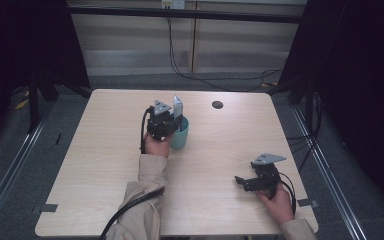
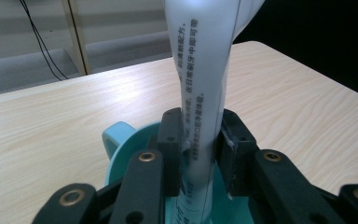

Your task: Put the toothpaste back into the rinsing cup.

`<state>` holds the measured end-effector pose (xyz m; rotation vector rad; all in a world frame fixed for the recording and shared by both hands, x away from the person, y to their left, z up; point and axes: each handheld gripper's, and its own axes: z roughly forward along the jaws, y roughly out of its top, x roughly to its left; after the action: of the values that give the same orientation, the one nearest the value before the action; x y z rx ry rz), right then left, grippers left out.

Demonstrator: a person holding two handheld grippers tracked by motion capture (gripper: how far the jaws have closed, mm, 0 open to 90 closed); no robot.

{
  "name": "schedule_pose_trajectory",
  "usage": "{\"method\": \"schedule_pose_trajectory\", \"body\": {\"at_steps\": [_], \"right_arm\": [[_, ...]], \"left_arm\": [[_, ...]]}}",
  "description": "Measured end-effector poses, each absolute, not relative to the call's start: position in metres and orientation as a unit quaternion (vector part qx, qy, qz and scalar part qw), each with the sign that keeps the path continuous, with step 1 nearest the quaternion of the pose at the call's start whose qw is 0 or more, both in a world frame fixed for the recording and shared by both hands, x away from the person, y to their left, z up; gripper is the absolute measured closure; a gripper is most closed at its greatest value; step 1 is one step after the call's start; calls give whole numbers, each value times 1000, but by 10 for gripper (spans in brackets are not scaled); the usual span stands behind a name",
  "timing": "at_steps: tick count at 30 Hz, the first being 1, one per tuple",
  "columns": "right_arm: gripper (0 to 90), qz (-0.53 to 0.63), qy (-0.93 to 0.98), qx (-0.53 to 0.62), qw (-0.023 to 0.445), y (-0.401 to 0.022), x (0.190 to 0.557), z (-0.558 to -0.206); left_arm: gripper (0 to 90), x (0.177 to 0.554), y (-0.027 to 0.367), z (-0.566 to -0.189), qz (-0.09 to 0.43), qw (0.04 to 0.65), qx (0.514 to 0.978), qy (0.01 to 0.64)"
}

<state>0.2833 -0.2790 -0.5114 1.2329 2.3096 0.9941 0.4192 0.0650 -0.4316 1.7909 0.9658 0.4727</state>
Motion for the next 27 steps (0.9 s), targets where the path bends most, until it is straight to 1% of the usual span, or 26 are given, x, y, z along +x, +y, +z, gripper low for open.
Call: {"method": "schedule_pose_trajectory", "body": {"at_steps": [18,27], "right_arm": [[113,350,813,434,169,-279,283,-511],[114,350,813,434,169,-279,283,-511]], "left_arm": [[705,415,72,-432,193,490,750,399],[656,413,69,-429,202,480,761,387]]}}
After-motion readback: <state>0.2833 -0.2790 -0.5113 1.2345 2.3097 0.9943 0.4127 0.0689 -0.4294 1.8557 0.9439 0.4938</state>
